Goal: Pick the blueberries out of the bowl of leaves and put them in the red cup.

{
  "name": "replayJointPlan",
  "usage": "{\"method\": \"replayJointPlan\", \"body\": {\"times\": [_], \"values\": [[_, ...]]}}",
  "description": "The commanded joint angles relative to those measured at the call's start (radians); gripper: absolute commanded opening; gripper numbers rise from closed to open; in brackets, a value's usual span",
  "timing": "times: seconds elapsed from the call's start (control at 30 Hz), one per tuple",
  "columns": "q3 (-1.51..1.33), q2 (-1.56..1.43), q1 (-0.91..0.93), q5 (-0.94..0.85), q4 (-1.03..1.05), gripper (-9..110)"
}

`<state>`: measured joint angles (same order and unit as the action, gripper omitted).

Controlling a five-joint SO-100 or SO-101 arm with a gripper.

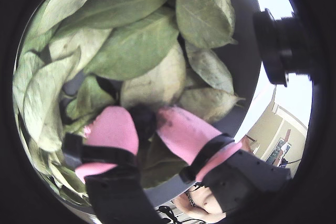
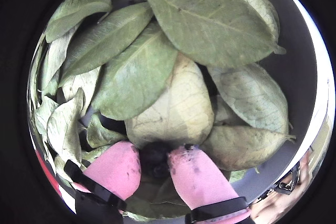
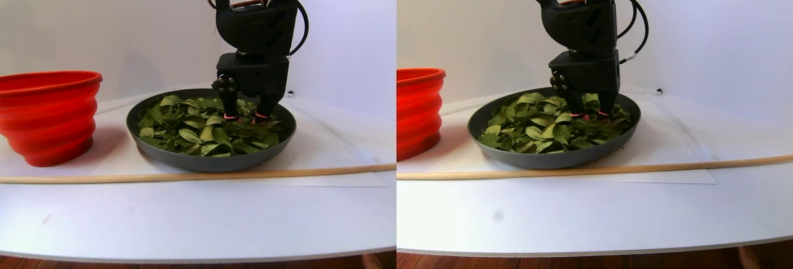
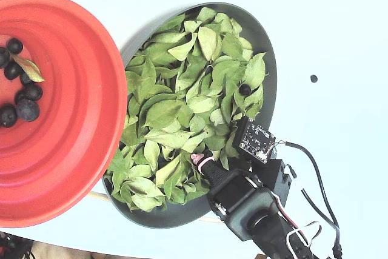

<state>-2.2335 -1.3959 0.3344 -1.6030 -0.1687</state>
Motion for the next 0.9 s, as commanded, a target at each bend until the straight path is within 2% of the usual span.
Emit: {"method": "replayJointPlan", "body": {"times": [0.0,0.87], "values": [[0.000,-0.061,0.002,-0.002,0.023,9],[-0.034,-0.207,0.000,-0.011,0.081,9]]}}
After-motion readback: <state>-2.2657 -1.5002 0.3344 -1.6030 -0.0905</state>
